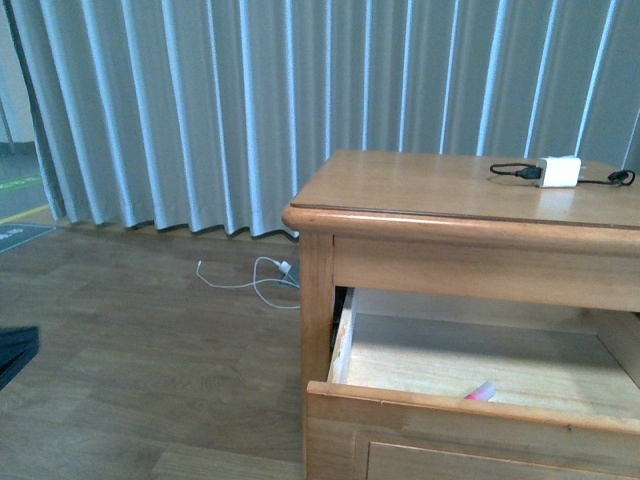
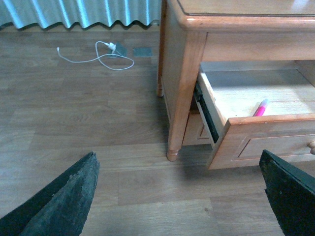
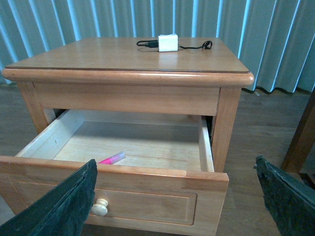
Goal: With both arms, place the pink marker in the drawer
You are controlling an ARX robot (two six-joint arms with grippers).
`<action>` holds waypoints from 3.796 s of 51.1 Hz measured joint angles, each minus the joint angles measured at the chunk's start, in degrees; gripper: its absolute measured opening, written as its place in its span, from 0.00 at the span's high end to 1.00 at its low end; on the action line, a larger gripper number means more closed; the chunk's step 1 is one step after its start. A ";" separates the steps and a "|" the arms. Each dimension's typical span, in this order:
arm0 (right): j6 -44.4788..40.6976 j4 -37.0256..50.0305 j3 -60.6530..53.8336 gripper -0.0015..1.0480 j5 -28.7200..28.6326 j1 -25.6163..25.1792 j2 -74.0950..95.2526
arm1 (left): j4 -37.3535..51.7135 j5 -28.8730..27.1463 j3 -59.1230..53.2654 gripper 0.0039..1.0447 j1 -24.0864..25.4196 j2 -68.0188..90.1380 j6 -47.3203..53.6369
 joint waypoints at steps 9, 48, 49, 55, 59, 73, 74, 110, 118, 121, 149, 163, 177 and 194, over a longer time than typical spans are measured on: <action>0.00 0.00 0.00 0.08 0.02 0.00 0.00 | 0.00 -0.28 -0.22 0.06 0.13 -0.77 -0.68; 0.00 0.00 0.00 0.08 0.02 0.00 0.00 | 6.93 6.54 -15.17 0.96 19.26 -19.50 2.64; 0.00 0.00 0.00 0.08 0.02 0.00 0.00 | 6.67 6.40 -15.26 0.96 19.65 -19.85 2.64; -0.02 0.00 0.00 0.08 0.00 0.00 0.00 | 5.31 6.99 -15.82 0.96 20.06 -21.94 2.67; -0.02 0.00 0.00 0.08 0.02 0.00 0.00 | 5.42 7.02 -16.81 0.96 20.11 -23.23 2.64; -0.02 0.00 -0.02 0.08 0.02 0.00 0.00 | 2.23 7.02 -16.81 0.96 20.13 -27.50 2.67; -0.02 0.00 -0.02 0.08 0.02 0.00 0.00 | 1.99 7.02 -16.81 0.96 20.13 -27.76 2.67; 2.71 -13.84 7.17 0.08 5.44 10.84 19.08 | -8.11 7.04 -16.79 0.37 20.13 -37.44 2.67; 4.31 -5.55 12.66 0.08 5.62 14.03 40.83 | -8.11 7.04 -16.79 0.08 20.13 -37.44 2.67; 4.70 -2.21 15.08 0.08 6.14 14.36 48.59 | -8.11 7.04 -16.79 0.05 20.13 -37.44 2.69; 12.37 10.38 33.14 0.08 13.42 13.99 89.68 | -8.11 7.04 -16.79 0.06 20.13 -37.46 2.69; 15.26 18.93 40.68 0.08 17.59 13.18 98.49 | -8.11 7.06 -16.79 0.06 20.13 -37.48 2.69; 19.65 24.63 47.82 0.08 20.74 13.49 106.27 | -8.11 7.04 -16.79 0.06 20.13 -37.48 2.69; 20.65 29.18 54.01 0.08 21.88 12.90 112.69 | -8.11 7.04 -16.79 0.06 20.13 -37.48 2.69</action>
